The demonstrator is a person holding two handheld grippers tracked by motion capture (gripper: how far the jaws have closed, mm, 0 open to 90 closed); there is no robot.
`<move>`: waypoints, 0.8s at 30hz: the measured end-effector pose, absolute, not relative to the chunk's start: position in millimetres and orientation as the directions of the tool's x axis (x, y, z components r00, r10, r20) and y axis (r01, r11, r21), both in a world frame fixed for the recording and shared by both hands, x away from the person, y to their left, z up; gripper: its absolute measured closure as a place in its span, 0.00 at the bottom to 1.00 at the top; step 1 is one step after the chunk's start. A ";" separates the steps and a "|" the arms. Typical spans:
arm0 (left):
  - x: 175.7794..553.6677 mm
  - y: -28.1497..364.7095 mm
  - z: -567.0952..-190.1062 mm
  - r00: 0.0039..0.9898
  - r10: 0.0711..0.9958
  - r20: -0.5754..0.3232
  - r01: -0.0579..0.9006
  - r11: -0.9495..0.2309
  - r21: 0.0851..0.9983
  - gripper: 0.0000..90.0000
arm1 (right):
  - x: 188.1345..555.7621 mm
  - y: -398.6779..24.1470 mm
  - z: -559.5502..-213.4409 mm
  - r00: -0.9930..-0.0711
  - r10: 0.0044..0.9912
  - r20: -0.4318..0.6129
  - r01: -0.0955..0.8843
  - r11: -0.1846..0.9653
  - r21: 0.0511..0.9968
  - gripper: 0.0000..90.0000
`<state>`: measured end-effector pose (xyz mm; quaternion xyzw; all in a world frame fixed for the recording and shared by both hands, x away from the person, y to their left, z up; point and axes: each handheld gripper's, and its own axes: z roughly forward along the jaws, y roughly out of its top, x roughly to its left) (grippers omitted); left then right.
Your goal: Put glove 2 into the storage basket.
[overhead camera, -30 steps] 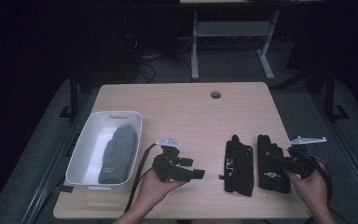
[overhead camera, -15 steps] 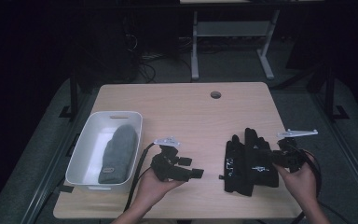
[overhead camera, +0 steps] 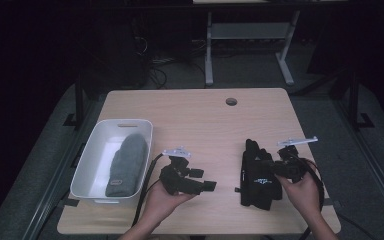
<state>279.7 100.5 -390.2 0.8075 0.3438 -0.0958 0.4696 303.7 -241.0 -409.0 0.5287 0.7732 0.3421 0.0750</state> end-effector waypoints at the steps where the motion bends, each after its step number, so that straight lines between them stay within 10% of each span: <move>1: 279.8 101.0 -390.5 0.745 0.466 -0.477 0.646 -0.324 0.692 0.30 | 304.6 -239.2 -410.4 -0.423 0.871 0.249 0.772 0.203 0.602 0.96; 17: 279.1 103.1 -397.0 0.740 0.472 -0.479 0.652 -0.329 0.683 0.30 | 306.0 -230.6 -430.0 -0.414 0.868 0.276 0.794 0.196 0.575 0.77; 24: 279.6 99.6 -402.2 0.736 0.474 -0.484 0.659 -0.336 0.673 0.30 | 299.7 -252.6 -431.5 -0.375 0.891 0.255 0.797 0.169 0.580 0.83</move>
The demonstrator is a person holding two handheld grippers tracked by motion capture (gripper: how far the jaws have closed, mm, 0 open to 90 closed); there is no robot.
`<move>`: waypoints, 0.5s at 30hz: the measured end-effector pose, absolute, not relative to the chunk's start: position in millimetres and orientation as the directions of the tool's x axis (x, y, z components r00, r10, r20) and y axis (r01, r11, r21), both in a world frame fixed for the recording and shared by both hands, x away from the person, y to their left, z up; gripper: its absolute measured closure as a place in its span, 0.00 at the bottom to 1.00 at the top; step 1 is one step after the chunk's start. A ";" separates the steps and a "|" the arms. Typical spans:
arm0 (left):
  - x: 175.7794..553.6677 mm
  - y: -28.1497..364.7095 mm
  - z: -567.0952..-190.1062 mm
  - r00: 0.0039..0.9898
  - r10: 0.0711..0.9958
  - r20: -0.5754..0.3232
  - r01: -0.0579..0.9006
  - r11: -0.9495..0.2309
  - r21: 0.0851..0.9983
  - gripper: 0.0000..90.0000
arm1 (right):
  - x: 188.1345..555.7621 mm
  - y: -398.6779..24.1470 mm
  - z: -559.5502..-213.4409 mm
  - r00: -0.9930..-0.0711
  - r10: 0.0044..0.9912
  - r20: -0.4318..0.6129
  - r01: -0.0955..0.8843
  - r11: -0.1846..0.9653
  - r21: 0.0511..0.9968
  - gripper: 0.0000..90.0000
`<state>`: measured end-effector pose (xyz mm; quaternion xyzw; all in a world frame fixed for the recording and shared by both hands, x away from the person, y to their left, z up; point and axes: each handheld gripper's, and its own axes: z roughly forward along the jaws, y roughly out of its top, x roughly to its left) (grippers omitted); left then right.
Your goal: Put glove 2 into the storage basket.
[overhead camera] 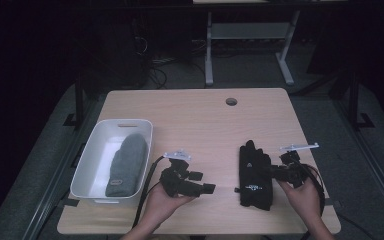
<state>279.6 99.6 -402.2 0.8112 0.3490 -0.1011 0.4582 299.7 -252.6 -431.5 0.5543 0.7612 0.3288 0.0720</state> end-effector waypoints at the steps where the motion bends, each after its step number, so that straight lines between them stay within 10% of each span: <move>1: 279.9 99.0 -402.8 0.738 0.472 -0.482 0.657 -0.340 0.673 0.30 | 298.8 -254.9 -433.3 -0.368 0.894 0.257 0.802 0.165 0.575 0.85; 15: 284.0 95.5 -411.4 0.725 0.489 -0.485 0.673 -0.350 0.652 0.29 | 290.0 -248.2 -446.5 -0.403 0.859 0.317 0.817 0.181 0.547 0.87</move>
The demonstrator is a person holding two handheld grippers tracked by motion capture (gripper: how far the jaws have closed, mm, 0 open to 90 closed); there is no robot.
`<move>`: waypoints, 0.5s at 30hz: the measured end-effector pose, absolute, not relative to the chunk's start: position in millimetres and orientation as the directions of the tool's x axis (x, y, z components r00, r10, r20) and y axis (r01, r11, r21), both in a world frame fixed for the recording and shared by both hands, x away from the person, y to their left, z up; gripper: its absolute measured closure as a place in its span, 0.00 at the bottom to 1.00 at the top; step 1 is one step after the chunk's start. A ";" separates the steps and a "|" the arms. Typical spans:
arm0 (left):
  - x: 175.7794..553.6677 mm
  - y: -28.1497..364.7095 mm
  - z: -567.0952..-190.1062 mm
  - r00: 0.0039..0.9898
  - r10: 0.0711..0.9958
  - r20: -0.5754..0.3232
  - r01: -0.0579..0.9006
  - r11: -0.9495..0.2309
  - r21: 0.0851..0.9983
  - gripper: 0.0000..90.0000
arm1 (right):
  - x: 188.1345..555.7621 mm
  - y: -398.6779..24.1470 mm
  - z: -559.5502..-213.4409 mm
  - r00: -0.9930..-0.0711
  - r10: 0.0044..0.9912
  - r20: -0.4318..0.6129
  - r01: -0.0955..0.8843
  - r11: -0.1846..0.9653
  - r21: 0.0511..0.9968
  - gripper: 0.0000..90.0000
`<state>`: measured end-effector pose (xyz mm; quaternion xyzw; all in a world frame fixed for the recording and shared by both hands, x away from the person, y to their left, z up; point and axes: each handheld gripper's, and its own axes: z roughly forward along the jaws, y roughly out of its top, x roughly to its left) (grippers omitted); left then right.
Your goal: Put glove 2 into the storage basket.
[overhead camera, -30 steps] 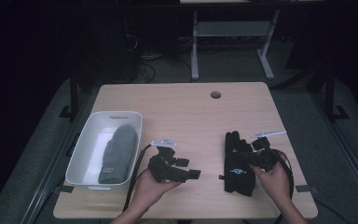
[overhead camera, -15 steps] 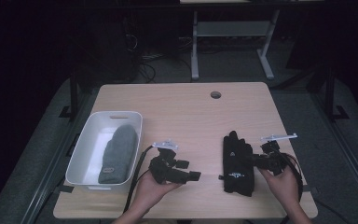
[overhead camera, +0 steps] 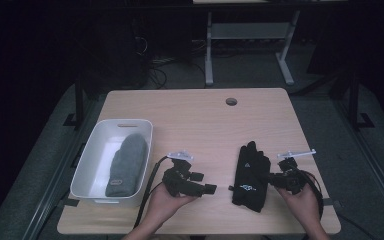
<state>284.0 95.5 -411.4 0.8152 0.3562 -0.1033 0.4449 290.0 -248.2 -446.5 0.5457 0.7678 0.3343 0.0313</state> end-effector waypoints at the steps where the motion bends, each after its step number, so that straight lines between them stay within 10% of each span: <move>1: 284.3 95.5 -411.8 0.726 0.489 -0.484 0.672 -0.354 0.651 0.29 | 290.1 -246.7 -447.4 -0.414 0.853 0.317 0.812 0.188 0.553 0.86; 15: 291.6 75.1 -429.3 0.713 0.493 -0.498 0.693 -0.388 0.608 0.29 | 294.5 -237.6 -444.1 -0.445 0.820 0.360 0.796 0.177 0.579 0.62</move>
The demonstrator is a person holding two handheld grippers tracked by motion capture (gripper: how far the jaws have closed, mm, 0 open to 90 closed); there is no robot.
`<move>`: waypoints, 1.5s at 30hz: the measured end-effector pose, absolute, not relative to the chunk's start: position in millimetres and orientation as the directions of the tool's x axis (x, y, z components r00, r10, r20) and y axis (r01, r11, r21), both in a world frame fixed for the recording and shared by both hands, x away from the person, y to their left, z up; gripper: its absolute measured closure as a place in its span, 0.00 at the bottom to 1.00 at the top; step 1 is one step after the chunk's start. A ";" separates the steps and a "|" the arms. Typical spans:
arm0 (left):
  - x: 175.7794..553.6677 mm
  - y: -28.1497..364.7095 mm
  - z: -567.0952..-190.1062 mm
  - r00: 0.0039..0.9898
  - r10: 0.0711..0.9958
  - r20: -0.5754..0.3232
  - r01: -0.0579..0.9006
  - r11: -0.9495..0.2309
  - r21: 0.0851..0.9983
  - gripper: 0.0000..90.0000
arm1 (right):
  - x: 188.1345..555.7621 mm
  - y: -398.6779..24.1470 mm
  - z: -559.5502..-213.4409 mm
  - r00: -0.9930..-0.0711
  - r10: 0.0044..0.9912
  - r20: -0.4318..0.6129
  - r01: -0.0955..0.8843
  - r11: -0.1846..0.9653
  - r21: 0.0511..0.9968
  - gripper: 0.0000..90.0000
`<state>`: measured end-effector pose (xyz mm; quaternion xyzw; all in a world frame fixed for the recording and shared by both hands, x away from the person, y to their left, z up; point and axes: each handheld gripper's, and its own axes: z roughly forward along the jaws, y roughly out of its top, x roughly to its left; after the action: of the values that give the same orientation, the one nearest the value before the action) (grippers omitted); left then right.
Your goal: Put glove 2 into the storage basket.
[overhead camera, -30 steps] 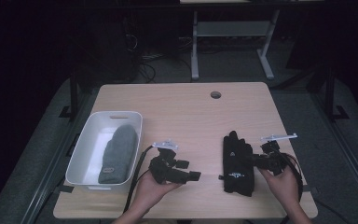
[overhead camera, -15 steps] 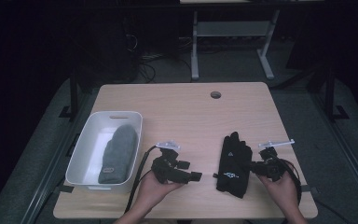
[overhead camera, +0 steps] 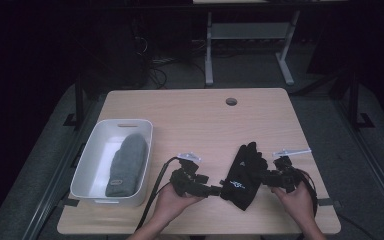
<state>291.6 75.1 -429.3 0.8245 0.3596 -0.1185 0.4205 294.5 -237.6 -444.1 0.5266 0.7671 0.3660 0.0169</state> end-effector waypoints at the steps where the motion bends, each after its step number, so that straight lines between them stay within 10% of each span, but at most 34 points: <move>1: 292.6 72.8 -431.0 0.716 0.492 -0.496 0.691 -0.393 0.607 0.29 | 296.1 -241.1 -443.5 -0.433 0.823 0.367 0.795 0.157 0.585 0.59; 27: 310.3 35.9 -462.7 0.670 0.518 -0.532 0.742 -0.426 0.518 0.34 | 327.7 -266.8 -465.2 -0.273 0.879 0.391 0.822 0.002 0.569 0.45; 45: 305.2 15.1 -467.8 0.714 0.486 -0.504 0.700 -0.486 0.524 0.79 | 324.3 -260.7 -469.5 -0.288 0.856 0.430 0.826 -0.006 0.564 0.78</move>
<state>305.2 15.1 -467.8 0.8495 0.3490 -0.1456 0.3680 324.3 -260.7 -469.5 0.5965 0.7048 0.3834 0.0197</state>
